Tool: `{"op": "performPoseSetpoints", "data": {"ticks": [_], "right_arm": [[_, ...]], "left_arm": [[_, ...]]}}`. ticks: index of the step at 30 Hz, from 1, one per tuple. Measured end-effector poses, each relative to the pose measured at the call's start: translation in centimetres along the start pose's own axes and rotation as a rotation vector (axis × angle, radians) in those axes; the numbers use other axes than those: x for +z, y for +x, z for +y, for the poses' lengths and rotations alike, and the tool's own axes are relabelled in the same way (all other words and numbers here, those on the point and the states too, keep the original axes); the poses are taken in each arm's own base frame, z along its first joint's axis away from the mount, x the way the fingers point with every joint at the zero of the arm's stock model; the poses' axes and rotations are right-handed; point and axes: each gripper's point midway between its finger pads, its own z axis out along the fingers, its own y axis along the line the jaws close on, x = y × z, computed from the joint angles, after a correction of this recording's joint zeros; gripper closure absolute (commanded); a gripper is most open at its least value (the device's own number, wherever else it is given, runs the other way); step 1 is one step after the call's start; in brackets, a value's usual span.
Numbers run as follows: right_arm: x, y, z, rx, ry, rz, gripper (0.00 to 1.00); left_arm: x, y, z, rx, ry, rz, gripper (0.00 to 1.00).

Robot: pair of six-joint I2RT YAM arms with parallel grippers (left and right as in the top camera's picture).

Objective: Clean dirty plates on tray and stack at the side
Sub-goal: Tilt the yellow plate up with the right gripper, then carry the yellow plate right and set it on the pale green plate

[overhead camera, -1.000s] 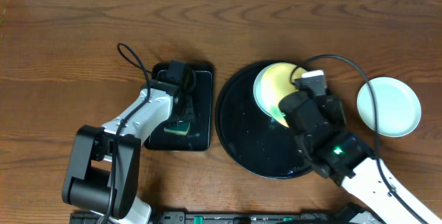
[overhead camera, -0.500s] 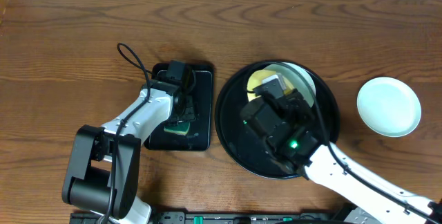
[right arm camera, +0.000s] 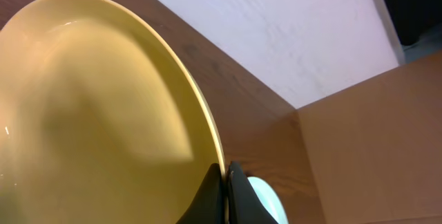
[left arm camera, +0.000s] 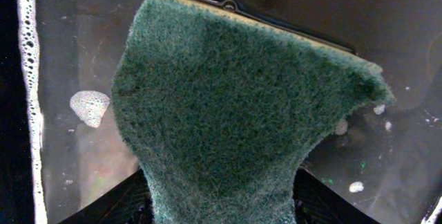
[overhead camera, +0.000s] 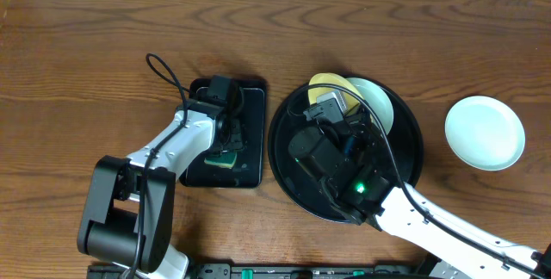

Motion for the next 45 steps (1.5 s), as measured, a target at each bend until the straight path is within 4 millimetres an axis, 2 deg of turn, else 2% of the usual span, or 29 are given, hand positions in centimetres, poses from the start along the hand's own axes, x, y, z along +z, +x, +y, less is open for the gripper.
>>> {"op": "performPoseSetpoints", "data": {"ticks": [12, 18, 24, 33, 38, 45], "right_arm": [[0.2, 0.2, -0.1, 0.050, 0.002, 0.009, 0.99], [2.6, 2.4, 0.3, 0.217, -0.083, 0.112, 0.99], [6.3, 6.1, -1.0, 0.468, -0.117, 0.278, 0.99], [11.5, 13.4, -5.1, 0.901, -0.123, 0.539, 0.99], [12.4, 18.2, -7.6, 1.069, -0.102, 0.672, 0.99], [11.6, 24.6, -11.0, 1.227, 0.019, 0.828, 0.99]], "left_arm": [[0.0, 0.0, 0.0, 0.000, 0.000, 0.000, 0.38], [0.0, 0.0, 0.0, 0.000, 0.000, 0.000, 0.38], [0.0, 0.0, 0.0, 0.000, 0.000, 0.001, 0.38], [0.0, 0.0, 0.0, 0.000, 0.000, 0.001, 0.38], [0.0, 0.0, 0.0, 0.000, -0.001, 0.001, 0.38], [0.0, 0.0, 0.0, 0.000, -0.001, 0.001, 0.38]]}}
